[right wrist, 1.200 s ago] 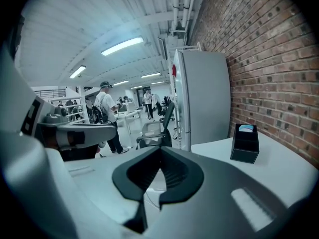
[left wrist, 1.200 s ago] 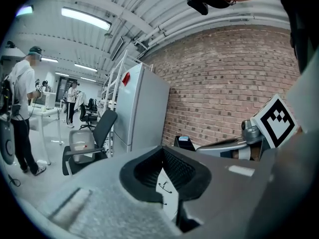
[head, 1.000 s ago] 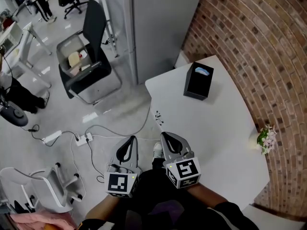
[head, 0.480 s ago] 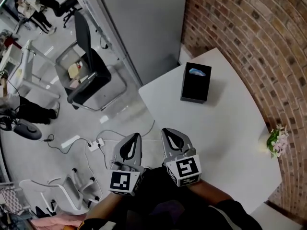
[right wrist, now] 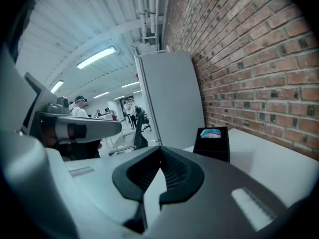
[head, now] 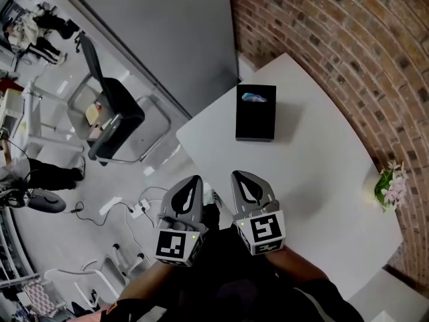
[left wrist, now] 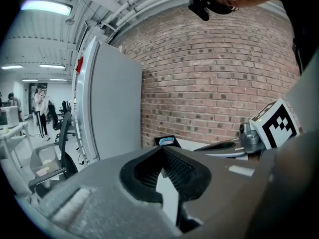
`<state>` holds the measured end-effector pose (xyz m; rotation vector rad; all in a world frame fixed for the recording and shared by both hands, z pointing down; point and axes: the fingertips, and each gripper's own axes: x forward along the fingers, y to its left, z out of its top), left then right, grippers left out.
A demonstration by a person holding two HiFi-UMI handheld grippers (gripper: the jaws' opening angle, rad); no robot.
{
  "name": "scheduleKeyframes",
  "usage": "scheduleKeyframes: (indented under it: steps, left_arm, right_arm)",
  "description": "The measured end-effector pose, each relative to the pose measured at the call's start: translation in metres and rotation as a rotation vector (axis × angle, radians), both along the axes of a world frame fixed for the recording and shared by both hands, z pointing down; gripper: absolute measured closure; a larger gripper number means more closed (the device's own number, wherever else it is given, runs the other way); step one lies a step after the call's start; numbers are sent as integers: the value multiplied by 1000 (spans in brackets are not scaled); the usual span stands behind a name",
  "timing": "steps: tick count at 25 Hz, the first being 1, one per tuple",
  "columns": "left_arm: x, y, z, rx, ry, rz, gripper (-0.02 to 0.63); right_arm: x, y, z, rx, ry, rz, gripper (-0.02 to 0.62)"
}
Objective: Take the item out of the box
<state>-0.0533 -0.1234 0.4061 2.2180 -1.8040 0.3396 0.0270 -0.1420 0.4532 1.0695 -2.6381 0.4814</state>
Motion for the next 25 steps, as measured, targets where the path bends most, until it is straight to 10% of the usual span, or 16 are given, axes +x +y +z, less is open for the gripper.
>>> scheduleKeyframes:
  steps: [11, 25]
  left_arm:
    - [38, -76, 20, -4, 22, 227, 603]
    - [40, -158, 32, 28, 48, 316, 603]
  right_arm:
    - [26, -47, 20, -29, 64, 142, 594]
    - [40, -127, 23, -2, 154, 281, 570]
